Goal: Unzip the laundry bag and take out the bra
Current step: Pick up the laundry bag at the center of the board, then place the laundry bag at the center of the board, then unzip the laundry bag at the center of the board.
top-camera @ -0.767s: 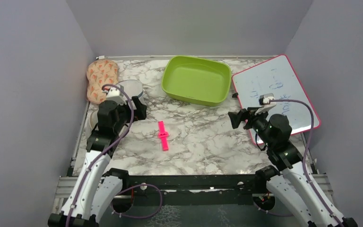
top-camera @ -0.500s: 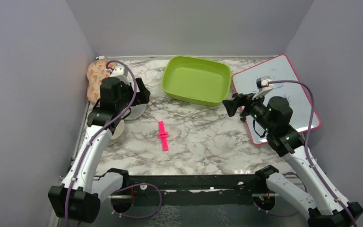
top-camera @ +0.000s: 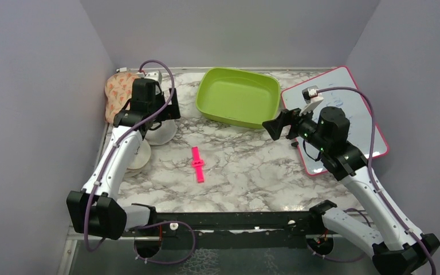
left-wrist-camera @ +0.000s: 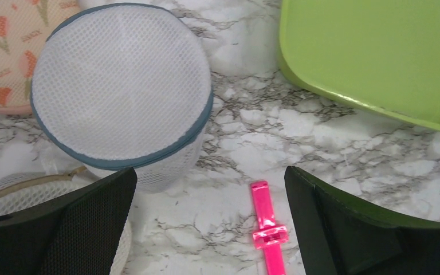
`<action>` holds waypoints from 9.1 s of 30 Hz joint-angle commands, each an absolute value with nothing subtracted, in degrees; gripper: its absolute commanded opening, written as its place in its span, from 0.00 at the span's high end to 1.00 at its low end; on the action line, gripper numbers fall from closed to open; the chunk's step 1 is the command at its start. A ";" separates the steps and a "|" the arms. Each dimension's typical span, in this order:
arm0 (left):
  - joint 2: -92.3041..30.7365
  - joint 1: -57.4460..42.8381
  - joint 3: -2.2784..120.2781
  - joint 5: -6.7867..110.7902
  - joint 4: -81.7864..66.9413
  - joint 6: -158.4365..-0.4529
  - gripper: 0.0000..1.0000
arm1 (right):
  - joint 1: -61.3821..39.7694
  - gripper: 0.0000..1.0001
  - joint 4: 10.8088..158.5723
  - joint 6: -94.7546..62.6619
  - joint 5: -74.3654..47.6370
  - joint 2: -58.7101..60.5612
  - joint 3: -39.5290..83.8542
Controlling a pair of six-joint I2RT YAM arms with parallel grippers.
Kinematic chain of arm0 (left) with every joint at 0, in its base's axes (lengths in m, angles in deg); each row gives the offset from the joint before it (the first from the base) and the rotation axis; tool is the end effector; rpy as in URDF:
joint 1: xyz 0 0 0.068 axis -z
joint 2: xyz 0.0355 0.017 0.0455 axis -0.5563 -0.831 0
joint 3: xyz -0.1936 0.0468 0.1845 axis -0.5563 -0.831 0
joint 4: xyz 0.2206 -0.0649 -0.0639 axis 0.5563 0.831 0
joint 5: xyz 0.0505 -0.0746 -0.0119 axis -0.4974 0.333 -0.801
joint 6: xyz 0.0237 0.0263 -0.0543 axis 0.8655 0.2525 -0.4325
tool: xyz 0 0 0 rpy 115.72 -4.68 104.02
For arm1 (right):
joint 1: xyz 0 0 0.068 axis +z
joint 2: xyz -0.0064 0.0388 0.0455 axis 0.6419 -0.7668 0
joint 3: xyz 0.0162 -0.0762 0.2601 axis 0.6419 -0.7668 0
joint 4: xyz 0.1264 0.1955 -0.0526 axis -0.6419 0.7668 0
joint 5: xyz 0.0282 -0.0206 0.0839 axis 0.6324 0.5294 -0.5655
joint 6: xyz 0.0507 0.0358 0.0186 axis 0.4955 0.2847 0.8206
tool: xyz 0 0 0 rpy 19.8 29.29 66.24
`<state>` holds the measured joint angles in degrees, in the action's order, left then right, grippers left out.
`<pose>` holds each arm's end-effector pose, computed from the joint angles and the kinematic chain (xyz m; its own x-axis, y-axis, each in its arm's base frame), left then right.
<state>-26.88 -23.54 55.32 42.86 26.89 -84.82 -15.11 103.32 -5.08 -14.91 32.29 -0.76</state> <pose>0.2578 -0.0459 0.3390 -0.5913 -0.1893 -0.7839 -0.0069 0.9732 -0.2298 0.1657 0.0854 0.3508 -0.4106 0.1421 -0.9007 -0.4497 0.8277 0.3357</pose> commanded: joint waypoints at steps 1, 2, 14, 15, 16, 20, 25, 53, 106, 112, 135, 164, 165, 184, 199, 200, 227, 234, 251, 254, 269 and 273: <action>-30.71 -23.25 57.87 31.60 29.99 -80.81 0.01 | -14.70 0.00 104.20 -4.63 -19.39 33.68 -0.04; -31.81 -23.26 58.34 29.92 30.04 -80.08 0.01 | -14.68 0.00 104.15 -4.73 -19.89 33.94 -0.13; -45.47 -23.35 66.30 26.67 26.38 -75.94 0.08 | -14.56 0.00 107.01 -4.94 -22.49 33.44 0.96; -46.85 -23.16 67.39 26.74 26.44 -75.49 0.10 | -14.57 0.00 107.29 -4.87 -22.51 33.57 1.03; -48.03 -22.75 68.37 27.07 26.41 -75.05 0.10 | -14.54 0.00 107.61 -4.73 -22.56 33.59 1.01; -52.37 -19.30 72.26 26.49 26.52 -72.72 0.11 | -14.53 0.00 107.79 -4.43 -22.81 33.66 0.85; -58.00 -17.11 74.40 20.97 28.45 -71.99 0.37 | -14.54 0.00 108.10 -4.01 -23.39 32.89 1.58; -41.10 -15.51 71.34 34.49 29.69 -67.95 1.00 | -14.53 0.00 110.17 -4.20 -22.74 31.75 2.40; -29.05 6.89 43.63 70.99 7.60 -72.50 1.00 | -14.53 0.67 65.21 -13.32 -57.22 11.03 -16.21; -29.12 6.96 43.86 70.70 8.02 -72.00 1.00 | -14.55 0.61 67.85 -13.11 -52.79 13.12 -17.30; -28.76 7.15 42.71 71.13 8.48 -72.24 1.00 | -14.53 0.71 59.28 -8.08 -58.77 7.55 -17.30; -28.72 7.41 42.76 68.90 9.07 -71.90 1.00 | -14.39 0.98 62.12 -4.99 -55.28 6.54 -16.24; -28.68 7.42 42.80 68.24 9.51 -71.52 1.00 | -14.32 0.98 64.88 -5.25 -53.94 7.04 -15.51; -33.07 9.06 46.17 62.95 11.70 -70.80 0.67 | -8.37 0.98 76.10 -11.10 -43.19 10.76 -11.35; -33.39 11.32 48.00 62.06 13.52 -63.17 1.00 | -7.30 0.99 80.66 -11.95 -38.07 11.19 -9.64; -33.23 11.44 47.98 62.66 14.06 -62.09 1.00 | -7.43 0.99 81.30 -12.28 -36.90 11.10 -9.41; -28.27 12.33 45.27 64.34 14.25 -69.46 0.51 | -11.60 0.99 84.19 -12.47 -36.56 11.43 -9.18; -30.47 12.48 49.76 55.95 16.44 -84.20 0.32 | -6.44 0.99 88.64 -10.60 -34.02 17.15 -11.19; -33.48 18.25 49.18 45.38 20.00 -88.98 0.36 | -4.87 0.99 90.08 -10.42 -35.47 17.10 -12.48; -33.69 18.56 49.05 43.32 20.53 -88.20 0.53 | -4.86 0.99 90.50 -11.00 -34.93 17.26 -12.62; -33.90 19.85 55.20 51.70 21.57 -62.37 1.00 | -4.99 0.99 70.20 -16.61 -26.38 14.45 -18.01; -33.53 20.07 55.43 52.02 21.58 -58.12 1.00 | -6.88 0.99 65.49 -17.92 -23.12 11.73 -18.51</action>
<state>-34.99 19.19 53.79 48.32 21.47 -66.30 -5.21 74.01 -15.42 -28.99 14.15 -17.99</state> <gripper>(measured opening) 0.013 0.016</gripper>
